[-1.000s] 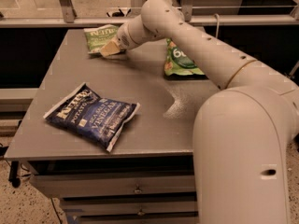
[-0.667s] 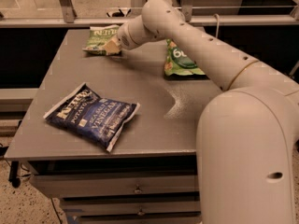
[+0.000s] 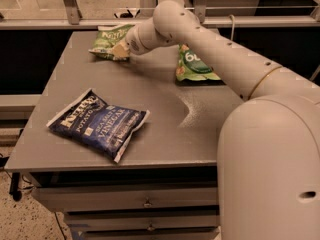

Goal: Pick green jalapeno chip bag

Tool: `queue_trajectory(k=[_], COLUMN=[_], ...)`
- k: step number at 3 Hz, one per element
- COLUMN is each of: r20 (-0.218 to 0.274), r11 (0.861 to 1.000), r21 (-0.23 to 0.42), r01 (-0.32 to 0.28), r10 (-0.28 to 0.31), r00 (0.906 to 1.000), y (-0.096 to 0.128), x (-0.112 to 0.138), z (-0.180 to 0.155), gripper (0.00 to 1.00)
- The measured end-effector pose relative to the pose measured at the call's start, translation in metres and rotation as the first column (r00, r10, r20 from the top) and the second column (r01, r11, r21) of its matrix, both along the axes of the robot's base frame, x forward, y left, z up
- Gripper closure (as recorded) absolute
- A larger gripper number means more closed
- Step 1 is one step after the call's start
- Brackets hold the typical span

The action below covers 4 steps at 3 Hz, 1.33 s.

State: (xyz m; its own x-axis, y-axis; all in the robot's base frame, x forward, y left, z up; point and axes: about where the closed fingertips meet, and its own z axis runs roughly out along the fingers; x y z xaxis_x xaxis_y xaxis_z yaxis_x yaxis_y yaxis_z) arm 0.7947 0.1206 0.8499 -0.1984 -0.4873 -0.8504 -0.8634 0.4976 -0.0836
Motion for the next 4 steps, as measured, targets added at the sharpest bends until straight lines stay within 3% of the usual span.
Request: queue_trajectory(k=[1,2,3,4], r20=[0.1,0.247,0.362,0.369], r11=[0.999,0.996,0.985,0.983], r21=[0.042,0.082,0.165,0.167], r01=[-0.009,-0.021,-0.055,-0.069], r10=[0.004,0.0,-0.008,0.003], r00=[0.995,0.9691,0.9322,0.9292], y=[-0.005,-0.02,-0.038,-0.033], x=[0.006,0.009,-0.001,-0.003], z=[0.047,0.115,0.176,0.178], gripper=[1.0,1.0,1.0,1.0])
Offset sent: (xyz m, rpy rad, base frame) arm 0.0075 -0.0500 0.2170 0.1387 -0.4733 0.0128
